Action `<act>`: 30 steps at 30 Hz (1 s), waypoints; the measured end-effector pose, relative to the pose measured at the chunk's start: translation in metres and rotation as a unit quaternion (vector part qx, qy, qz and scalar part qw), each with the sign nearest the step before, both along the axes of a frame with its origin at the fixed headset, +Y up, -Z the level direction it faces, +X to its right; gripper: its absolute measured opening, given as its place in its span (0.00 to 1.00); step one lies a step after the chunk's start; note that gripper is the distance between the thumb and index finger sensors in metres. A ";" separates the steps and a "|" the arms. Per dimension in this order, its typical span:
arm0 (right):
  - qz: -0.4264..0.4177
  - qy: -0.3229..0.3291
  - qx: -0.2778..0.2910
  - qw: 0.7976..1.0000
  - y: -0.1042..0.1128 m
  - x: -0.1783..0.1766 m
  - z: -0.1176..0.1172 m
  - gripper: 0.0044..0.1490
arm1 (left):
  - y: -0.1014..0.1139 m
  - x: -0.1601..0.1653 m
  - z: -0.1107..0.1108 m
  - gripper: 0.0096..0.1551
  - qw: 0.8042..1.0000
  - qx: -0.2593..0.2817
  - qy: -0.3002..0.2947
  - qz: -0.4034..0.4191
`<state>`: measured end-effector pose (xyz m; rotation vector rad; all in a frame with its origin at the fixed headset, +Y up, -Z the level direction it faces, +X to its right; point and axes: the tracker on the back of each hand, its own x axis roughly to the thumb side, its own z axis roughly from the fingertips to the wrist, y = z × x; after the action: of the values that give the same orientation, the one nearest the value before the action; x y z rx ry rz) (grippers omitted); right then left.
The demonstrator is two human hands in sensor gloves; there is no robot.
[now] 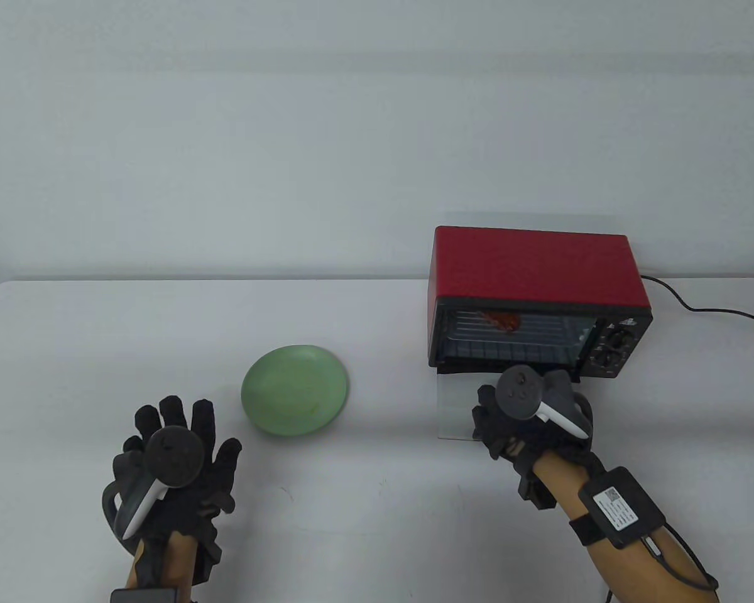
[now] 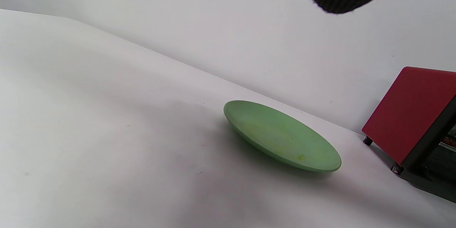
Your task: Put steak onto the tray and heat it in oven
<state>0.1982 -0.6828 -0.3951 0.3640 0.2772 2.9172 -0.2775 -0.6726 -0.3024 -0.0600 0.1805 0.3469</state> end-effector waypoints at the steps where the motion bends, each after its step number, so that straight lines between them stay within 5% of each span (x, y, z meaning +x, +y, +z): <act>1: 0.000 0.009 -0.011 1.000 -0.002 -0.001 0.005 0.36 | 0.000 0.000 0.000 0.46 1.000 0.000 0.000 0.000; 6: 0.004 0.021 -0.084 0.996 -0.031 -0.003 0.022 0.36 | 0.000 0.001 0.000 0.46 1.000 0.002 0.000 -0.005; 14: 0.053 -0.012 -0.080 0.995 -0.062 0.001 0.016 0.35 | -0.001 -0.001 0.001 0.46 1.000 0.000 0.006 -0.001; 20: 0.055 -0.028 -0.061 0.996 -0.053 0.002 0.015 0.35 | -0.001 -0.003 0.002 0.46 1.000 0.000 0.009 0.003; 30: 0.098 -0.038 0.086 0.991 0.003 -0.006 0.023 0.36 | -0.005 -0.004 -0.001 0.46 1.000 -0.010 0.009 0.005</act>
<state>0.1926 -0.6796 -0.3720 0.2629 0.0523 3.1506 -0.2816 -0.6777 -0.3033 -0.0769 0.2010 0.3563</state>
